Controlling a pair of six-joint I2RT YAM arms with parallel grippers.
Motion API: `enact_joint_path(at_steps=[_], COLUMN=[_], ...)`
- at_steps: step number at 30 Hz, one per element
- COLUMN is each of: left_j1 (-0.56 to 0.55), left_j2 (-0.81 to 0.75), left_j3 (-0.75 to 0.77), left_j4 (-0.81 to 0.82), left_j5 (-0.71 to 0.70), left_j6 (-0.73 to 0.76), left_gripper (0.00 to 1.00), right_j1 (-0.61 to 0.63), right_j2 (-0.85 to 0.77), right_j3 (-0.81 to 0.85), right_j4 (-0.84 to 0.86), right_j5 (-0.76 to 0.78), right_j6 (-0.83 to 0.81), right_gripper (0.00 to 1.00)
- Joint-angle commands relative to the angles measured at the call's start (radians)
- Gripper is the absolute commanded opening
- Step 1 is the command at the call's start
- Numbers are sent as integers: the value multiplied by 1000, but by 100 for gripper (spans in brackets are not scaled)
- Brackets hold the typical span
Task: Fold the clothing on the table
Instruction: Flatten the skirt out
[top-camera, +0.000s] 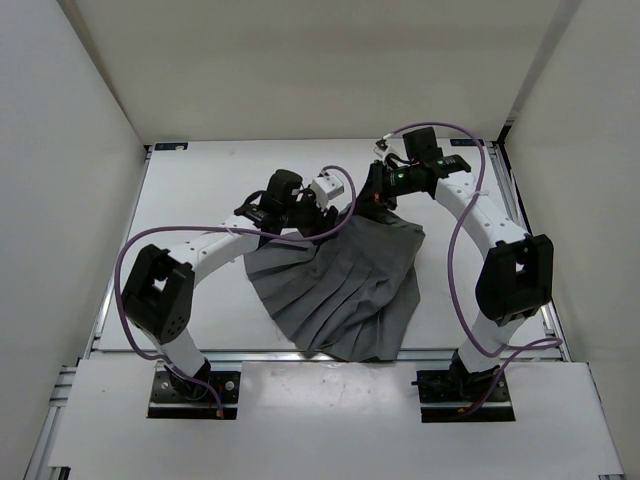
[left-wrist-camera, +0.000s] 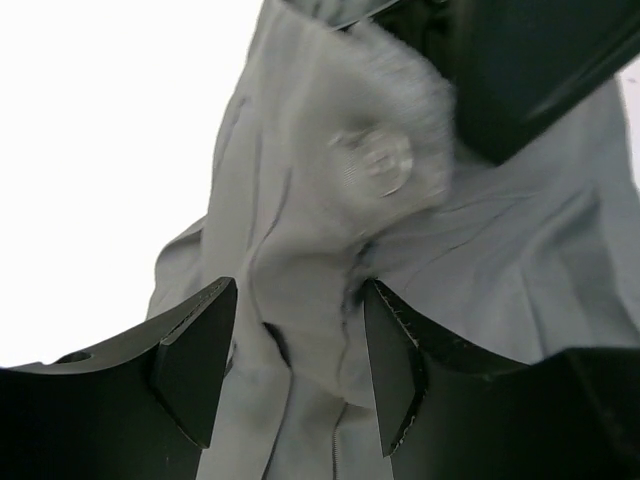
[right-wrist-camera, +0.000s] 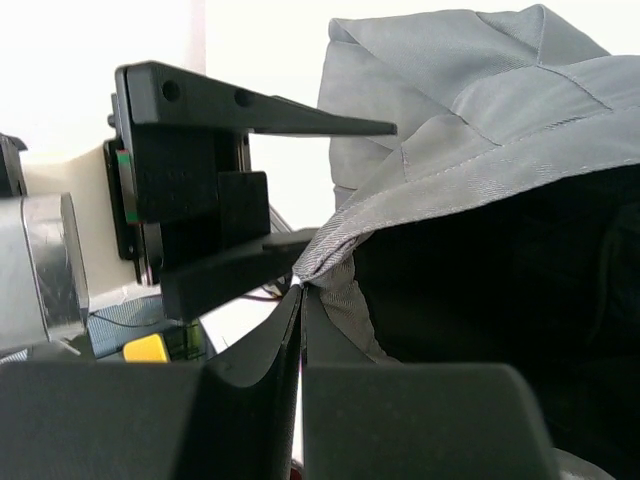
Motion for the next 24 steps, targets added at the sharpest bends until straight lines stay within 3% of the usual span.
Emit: enact_joint_path(at_steps=[1,18,24], left_j1=[11,13,16], left_j2=[-68,-24,-7], left_j3=[18,52,31], left_j4=[-13,123,148], left_j5=[-40,139,126], left_j6=[13,-131,-136], left_gripper=[64,68,67], right_j1=[-9,-11,-3], right_j2=[-26,-12,-17], right_j3=[17,18,41], right_j4=[0,-5,-3], right_j5=[-30,-39,-50], right_j6=[-6,1,7], right_gripper=[0,0,0])
